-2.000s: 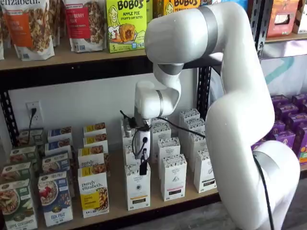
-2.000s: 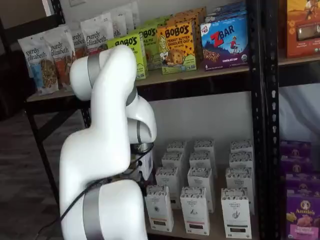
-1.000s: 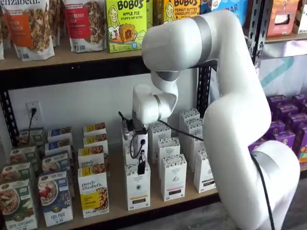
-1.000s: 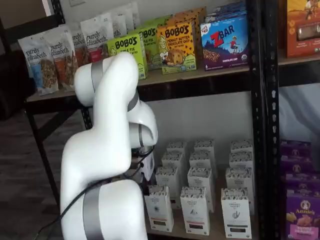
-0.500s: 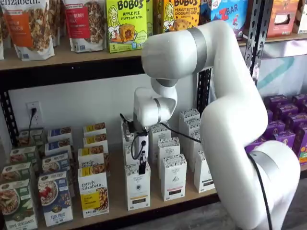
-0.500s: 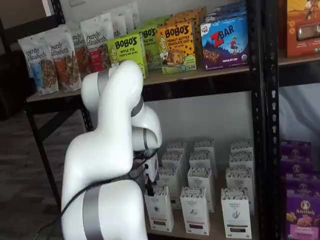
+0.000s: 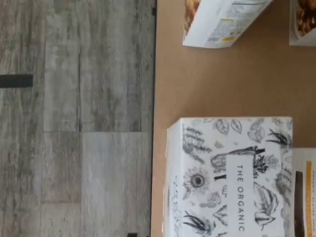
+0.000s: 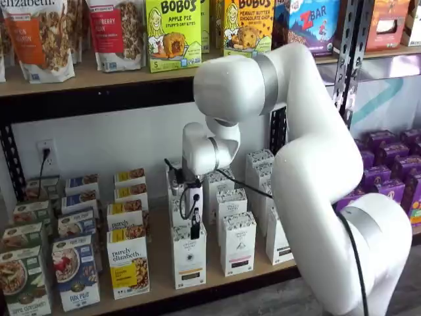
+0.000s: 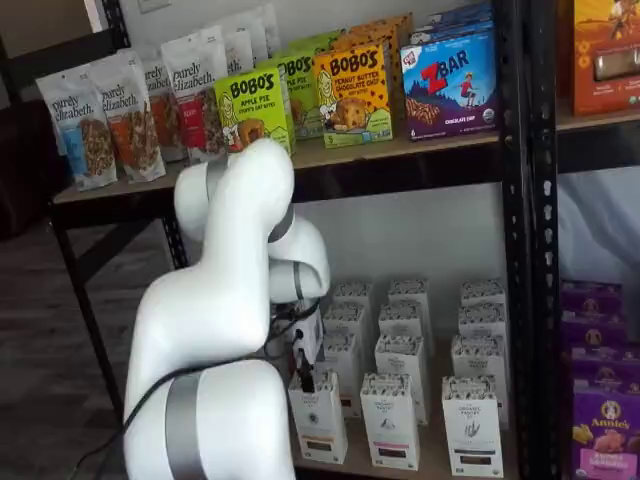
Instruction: Pick up the white box with a yellow strip in the middle, on the bottom shelf, the fourth box from the left
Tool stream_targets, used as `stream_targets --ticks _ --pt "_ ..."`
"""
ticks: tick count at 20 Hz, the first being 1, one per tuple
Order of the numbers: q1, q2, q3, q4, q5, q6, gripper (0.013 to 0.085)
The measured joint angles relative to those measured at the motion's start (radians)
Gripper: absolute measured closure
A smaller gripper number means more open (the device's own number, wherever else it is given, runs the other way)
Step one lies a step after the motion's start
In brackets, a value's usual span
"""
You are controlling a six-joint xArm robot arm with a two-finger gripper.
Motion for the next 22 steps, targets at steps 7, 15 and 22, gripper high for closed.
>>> stream_targets --ticks 7,15,22 --pt "-0.010 0.074 -0.093 -0.040 0.038 0.024 0.0130" --pt "-0.023 0.133 -0.171 -0.055 0.078 0.025 0.0130" --pt "-0.016 0.159 -0.202 -0.073 0.103 0.046 0.0130"
